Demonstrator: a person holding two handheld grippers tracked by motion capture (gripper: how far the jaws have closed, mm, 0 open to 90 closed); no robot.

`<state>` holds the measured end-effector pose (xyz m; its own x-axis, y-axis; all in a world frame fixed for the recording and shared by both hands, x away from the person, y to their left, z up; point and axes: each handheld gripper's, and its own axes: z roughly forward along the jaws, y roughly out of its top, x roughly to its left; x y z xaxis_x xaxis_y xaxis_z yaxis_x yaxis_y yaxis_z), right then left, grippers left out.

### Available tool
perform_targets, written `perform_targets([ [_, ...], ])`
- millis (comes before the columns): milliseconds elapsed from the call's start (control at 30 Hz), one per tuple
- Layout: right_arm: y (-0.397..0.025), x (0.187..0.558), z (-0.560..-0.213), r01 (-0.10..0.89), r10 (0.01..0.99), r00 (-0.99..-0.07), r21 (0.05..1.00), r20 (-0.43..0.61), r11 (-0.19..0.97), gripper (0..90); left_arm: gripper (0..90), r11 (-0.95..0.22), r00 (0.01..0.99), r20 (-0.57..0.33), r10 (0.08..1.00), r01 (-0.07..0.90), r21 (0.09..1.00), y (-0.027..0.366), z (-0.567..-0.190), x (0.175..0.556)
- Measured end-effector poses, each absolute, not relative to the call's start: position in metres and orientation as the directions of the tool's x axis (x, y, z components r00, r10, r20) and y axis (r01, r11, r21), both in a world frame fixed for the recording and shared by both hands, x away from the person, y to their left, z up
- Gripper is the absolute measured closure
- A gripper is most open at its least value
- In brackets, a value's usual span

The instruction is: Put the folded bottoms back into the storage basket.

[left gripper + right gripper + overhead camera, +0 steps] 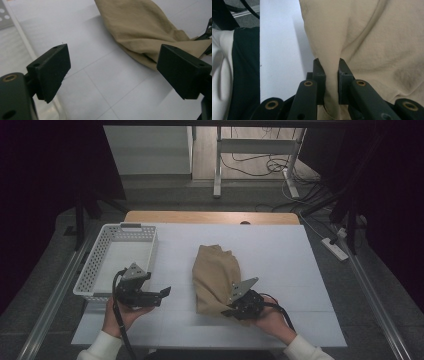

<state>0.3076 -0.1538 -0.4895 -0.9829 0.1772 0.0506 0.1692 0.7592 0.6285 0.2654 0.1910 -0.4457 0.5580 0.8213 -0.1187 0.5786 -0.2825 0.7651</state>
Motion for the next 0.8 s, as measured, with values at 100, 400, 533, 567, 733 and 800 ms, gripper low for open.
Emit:
perform_targets([
  [100,-0.154,0.308,-0.489,0.168,0.176,-0.983,0.632,0.05,0.756,80.6,11.8,-0.284,0.569,-0.126,0.813,0.576,0.767,0.186,-0.442,0.272],
  [400,-0.157,0.31,-0.489,0.181,0.187,-0.981,0.643,0.059,0.744,80.5,11.6,-0.296,0.596,-0.141,0.791,0.574,0.764,0.169,-0.435,0.29],
  [533,-0.159,0.307,-0.488,0.177,0.192,-0.98,0.647,0.047,0.742,80.5,11.6,-0.289,0.6,-0.155,0.785,0.576,0.764,0.165,-0.433,0.296],
  [567,-0.159,0.308,-0.488,0.173,0.19,-0.981,0.651,0.045,0.739,80.5,11.6,-0.286,0.599,-0.16,0.784,0.578,0.764,0.163,-0.433,0.298],
  [733,-0.158,0.31,-0.489,0.171,0.181,-0.982,0.651,0.052,0.74,80.4,12.5,-0.282,0.591,-0.167,0.789,0.59,0.757,0.16,-0.43,0.305],
  [800,-0.158,0.31,-0.489,0.168,0.178,-0.983,0.652,0.051,0.739,80.4,12.6,-0.278,0.59,-0.172,0.789,0.593,0.756,0.159,-0.429,0.307],
])
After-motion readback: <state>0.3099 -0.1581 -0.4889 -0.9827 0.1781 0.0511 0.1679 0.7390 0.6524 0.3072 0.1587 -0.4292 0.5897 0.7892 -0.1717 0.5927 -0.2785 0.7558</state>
